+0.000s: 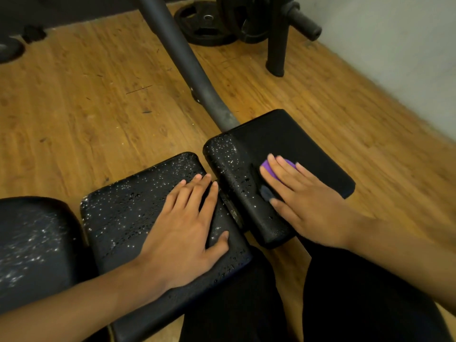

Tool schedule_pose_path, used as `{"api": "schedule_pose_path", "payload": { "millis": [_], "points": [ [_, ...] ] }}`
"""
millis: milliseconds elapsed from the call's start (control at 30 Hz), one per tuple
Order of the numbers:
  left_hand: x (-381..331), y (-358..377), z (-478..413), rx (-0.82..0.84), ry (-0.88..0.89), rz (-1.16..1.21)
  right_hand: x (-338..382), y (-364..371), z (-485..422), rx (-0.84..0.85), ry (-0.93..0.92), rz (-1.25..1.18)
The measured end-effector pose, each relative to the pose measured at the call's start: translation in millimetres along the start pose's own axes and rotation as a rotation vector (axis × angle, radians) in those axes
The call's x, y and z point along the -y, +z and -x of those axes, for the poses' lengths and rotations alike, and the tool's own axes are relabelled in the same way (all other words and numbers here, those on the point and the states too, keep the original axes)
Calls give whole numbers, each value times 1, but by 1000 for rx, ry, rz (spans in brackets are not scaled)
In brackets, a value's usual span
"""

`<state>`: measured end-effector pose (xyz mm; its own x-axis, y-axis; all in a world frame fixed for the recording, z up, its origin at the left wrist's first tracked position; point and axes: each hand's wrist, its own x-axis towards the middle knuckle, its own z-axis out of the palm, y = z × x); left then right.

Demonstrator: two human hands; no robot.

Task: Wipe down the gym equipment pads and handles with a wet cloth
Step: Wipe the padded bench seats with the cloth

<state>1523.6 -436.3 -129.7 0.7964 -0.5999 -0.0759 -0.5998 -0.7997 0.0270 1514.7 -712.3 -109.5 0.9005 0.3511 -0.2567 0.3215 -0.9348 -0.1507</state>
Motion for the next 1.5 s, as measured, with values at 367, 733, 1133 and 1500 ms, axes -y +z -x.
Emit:
{"api": "schedule_pose_path", "payload": {
  "millis": [367,733,1133,1500],
  "points": [
    [3,-1,-2,11,30,-23,-3,-21,-126,-171,36,-101],
    [4,4,-3,-13,20,6,-6,4,-5,-86,19,-27],
    [4,1,0,-11,18,3,3,-11,-96,-140,6,-64],
    [1,4,-2,-14,7,-1,12,10,-26,-104,-6,8]
  ]
}}
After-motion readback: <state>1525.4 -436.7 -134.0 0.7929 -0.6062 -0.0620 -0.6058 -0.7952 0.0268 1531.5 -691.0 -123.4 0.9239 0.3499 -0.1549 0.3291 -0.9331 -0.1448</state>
